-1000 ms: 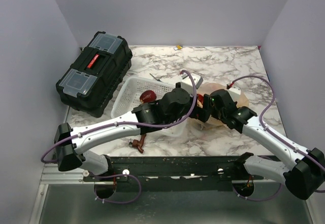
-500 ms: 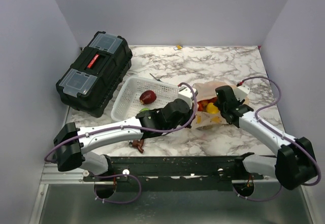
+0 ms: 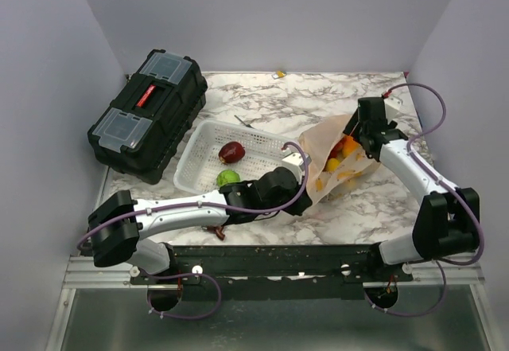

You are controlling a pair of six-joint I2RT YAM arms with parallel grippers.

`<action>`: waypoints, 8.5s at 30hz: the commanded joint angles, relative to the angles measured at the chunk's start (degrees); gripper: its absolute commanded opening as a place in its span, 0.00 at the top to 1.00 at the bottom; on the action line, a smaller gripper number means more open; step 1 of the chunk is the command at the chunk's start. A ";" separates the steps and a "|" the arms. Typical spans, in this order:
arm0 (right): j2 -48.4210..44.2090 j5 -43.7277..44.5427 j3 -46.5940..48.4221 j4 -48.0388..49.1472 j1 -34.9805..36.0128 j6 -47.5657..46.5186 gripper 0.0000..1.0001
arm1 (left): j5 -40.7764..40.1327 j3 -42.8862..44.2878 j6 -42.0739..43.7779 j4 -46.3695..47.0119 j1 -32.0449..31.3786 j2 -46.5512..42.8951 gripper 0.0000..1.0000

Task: Take the fake fruits out of the plastic bag
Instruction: Adjust the plastic bag at the center of the board, then take out the fake fruit from the plastic bag, then place the fake fruit in the bin.

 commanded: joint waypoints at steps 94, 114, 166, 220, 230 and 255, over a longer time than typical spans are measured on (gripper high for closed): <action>-20.40 -7.64 -23.46 -1.06 12.32 9.35 0.60 | 10.50 -8.32 8.38 -3.44 -0.92 -5.58 1.00; -8.26 -13.33 -23.74 -2.04 12.30 11.27 0.26 | 11.25 -7.34 8.29 -3.48 -0.99 -4.30 1.00; -30.59 -11.00 -8.12 -11.76 12.28 8.58 0.91 | 11.15 -7.46 7.85 -4.00 -1.07 -4.78 0.98; 29.54 -2.48 26.61 -11.81 46.78 14.14 0.86 | -14.87 -19.42 11.54 -16.62 -0.95 -55.49 0.05; 30.99 -6.17 24.49 -8.89 46.78 15.19 0.59 | -13.63 -19.75 11.19 -15.55 -0.92 -53.64 0.05; 12.09 3.12 25.90 -14.77 46.82 8.66 0.24 | -10.59 -18.17 11.80 -13.00 -0.97 -48.08 0.04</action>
